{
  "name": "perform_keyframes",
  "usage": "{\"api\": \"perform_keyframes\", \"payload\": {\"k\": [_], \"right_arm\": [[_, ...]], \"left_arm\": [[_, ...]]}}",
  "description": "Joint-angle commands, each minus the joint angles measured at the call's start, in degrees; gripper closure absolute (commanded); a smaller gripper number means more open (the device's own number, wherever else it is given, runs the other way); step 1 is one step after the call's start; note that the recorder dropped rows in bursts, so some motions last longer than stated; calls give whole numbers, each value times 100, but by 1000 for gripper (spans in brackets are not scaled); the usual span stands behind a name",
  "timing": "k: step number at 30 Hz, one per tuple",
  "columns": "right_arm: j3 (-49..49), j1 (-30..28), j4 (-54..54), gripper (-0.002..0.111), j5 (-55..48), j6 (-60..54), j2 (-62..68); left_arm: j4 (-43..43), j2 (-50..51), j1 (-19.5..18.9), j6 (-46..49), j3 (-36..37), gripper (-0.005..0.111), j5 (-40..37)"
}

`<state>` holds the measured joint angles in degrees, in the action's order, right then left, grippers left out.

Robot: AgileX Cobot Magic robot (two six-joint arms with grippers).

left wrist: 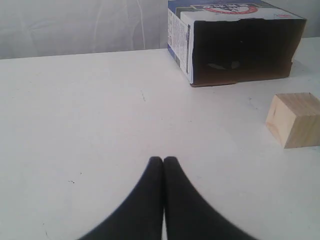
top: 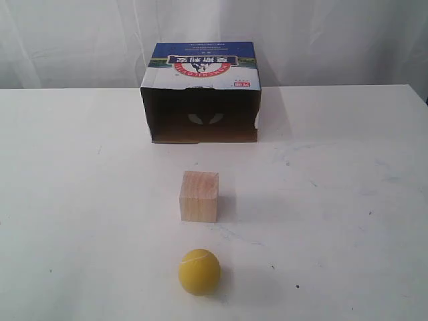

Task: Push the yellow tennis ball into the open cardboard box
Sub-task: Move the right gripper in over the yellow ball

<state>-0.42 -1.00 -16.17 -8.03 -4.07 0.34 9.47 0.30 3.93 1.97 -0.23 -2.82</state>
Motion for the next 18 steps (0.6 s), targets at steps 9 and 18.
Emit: {"api": "perform_keyframes", "payload": {"k": [9,18], "right_arm": [[42,-35,20,108,127,1,-34],[42,-35,-9,108,1676,2585,-34]], "left_arm": [[2,-30,-12,-1,23,107,92],[713,-30,-12,-2760,-67,107,1532]]}}
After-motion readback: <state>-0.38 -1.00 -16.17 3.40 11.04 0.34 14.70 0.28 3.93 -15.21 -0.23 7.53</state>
